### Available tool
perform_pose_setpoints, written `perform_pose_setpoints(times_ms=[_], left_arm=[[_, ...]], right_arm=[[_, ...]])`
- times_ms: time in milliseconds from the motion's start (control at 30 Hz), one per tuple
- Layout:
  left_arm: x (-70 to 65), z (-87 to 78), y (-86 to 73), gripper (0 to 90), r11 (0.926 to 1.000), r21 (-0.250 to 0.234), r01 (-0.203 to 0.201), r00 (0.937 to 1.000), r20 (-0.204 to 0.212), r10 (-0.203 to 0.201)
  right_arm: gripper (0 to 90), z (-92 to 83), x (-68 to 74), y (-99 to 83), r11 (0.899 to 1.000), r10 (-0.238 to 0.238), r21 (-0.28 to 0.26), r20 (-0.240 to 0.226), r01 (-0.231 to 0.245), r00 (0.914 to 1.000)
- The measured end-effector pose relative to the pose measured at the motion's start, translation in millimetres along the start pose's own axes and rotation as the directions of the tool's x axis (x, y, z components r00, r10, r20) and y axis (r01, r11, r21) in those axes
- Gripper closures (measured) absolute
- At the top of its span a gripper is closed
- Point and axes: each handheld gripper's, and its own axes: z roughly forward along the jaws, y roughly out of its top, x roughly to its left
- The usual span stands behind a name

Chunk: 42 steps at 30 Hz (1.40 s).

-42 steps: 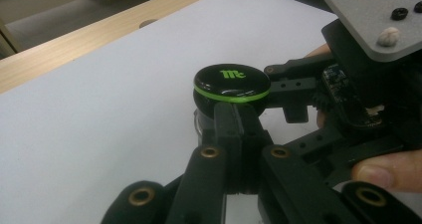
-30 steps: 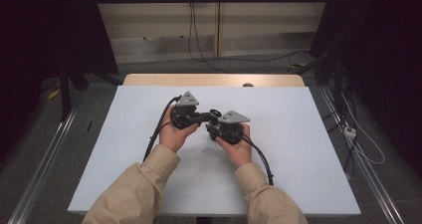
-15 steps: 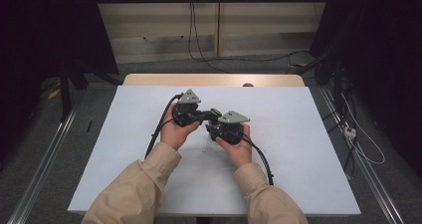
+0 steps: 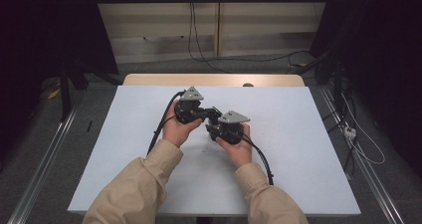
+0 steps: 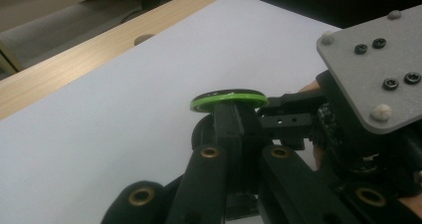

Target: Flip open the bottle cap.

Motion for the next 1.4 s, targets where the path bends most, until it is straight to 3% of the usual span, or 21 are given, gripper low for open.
perform_pose_setpoints(times_ms=[1400], left_arm=[[1.4, 7.6, 8.8, 90.0, 0.9999, -0.006, 0.011, 0.9997, 0.02, -0.011]], right_arm=[[53.7, -0.1, 0.1, 0.2, 1.0, -0.004, 0.002, 0.0, 0.004, 1.0]])
